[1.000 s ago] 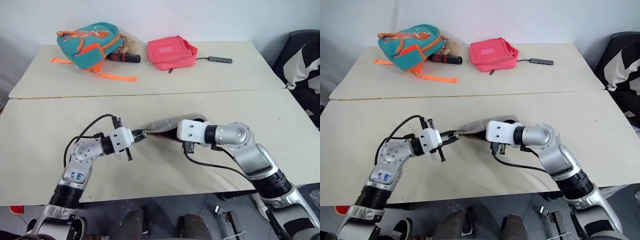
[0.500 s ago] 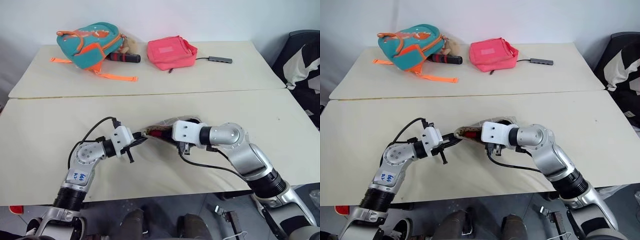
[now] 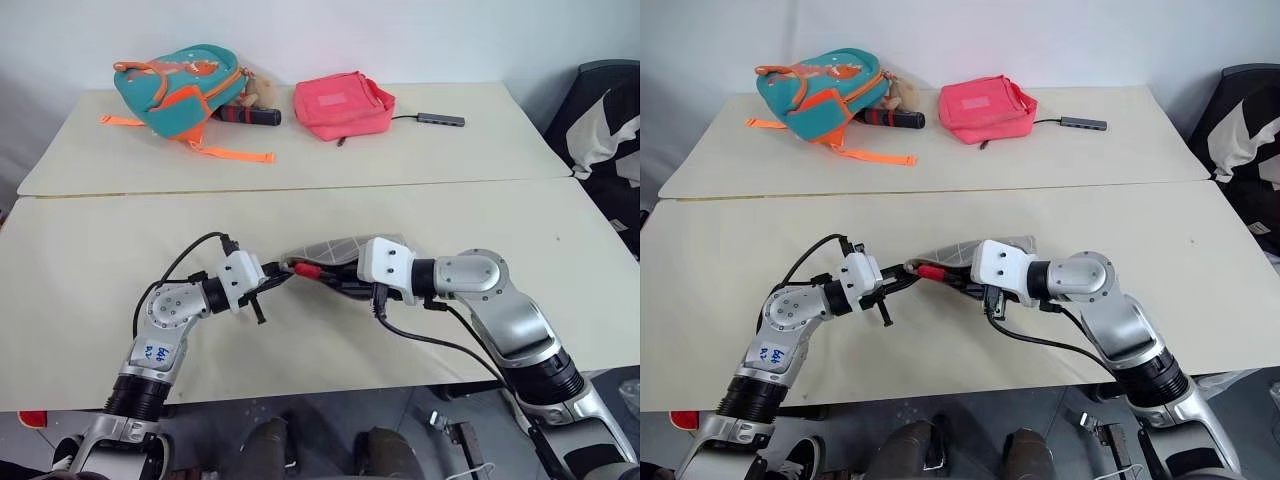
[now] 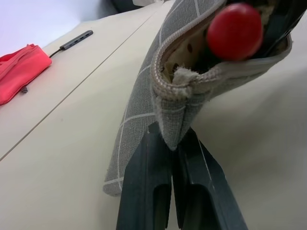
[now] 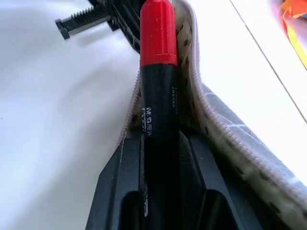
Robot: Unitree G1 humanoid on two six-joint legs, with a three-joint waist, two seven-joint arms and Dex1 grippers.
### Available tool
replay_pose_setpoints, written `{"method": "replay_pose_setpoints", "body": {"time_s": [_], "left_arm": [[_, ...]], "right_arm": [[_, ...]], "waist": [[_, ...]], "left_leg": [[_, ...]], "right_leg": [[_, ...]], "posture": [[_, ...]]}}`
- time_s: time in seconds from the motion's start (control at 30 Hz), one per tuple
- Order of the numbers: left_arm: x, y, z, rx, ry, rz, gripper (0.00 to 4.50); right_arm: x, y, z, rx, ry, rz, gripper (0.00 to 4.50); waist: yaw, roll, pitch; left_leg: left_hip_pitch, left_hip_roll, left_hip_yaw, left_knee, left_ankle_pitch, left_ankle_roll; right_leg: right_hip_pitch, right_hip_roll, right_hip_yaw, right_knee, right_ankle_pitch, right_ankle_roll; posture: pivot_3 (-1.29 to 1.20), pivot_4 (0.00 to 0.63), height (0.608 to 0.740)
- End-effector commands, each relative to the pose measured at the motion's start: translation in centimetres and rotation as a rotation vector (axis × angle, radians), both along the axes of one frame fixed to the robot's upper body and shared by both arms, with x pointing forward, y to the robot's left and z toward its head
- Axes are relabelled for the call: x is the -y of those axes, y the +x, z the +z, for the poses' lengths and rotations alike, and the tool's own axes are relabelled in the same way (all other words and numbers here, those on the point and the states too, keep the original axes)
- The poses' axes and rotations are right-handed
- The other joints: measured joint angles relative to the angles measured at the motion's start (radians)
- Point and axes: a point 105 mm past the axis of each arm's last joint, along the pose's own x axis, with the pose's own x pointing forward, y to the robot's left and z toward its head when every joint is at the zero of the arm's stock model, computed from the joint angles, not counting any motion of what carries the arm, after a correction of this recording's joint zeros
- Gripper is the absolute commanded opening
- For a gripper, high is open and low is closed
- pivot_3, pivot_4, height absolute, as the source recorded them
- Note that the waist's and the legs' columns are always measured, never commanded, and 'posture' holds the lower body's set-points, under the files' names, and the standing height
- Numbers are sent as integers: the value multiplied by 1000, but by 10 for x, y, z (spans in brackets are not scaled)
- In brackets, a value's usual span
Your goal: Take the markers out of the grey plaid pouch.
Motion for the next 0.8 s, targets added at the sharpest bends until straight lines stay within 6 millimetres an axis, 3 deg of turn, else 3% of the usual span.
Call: {"method": "replay_pose_setpoints", "body": {"time_s": [0.03,0.13,0.3,0.4,0.47,0.53,0.63,0.7,0.8], "left_arm": [[0,0,5,36,14,3,0],[-1,1,7,46,10,18,0],[-6,5,10,69,10,47,0],[-6,6,13,76,-7,56,0],[-5,7,23,96,-61,63,0],[-4,9,32,102,-116,72,0],[-3,7,35,113,-129,56,0],[-1,5,35,135,-114,42,0],[-1,3,24,135,-44,35,0]], "right_arm": [[-12,-19,34,27,170,94,593],[-13,-27,41,-30,231,124,593],[-8,-24,31,-50,189,92,593],[-5,-18,22,-46,151,59,593],[-3,-22,13,-129,127,57,593],[2,-15,0,-98,48,6,593],[3,-12,-11,-160,62,-32,593],[-5,-21,-12,-284,135,-15,593],[-13,-24,9,-212,222,12,593]], "waist": [[0,0,0],[0,0,0],[4,0,0],[3,0,0],[2,0,0],[4,0,0],[4,0,0],[3,0,0],[0,0,0]], "left_leg": [[0,0,0,0,0,0],[0,0,0,0,0,0],[0,0,-1,0,0,1],[0,0,-1,0,-1,0],[0,0,-1,0,-1,0],[0,0,-1,0,-1,1],[0,0,-1,0,0,1],[0,0,0,0,0,1],[0,0,-1,0,0,1]], "right_leg": [[0,0,0,0,0,0],[0,0,0,0,0,0],[0,-1,0,0,0,0],[0,-2,0,0,0,0],[0,-2,0,0,0,0],[0,-2,0,0,0,0],[0,-3,0,0,0,0],[0,-2,0,0,0,0],[0,-2,0,0,0,0]], "posture": [[0,150,740],[0,150,740],[0,150,740],[0,150,740],[0,150,740],[0,150,740],[0,150,740],[0,150,740],[0,150,740]]}}
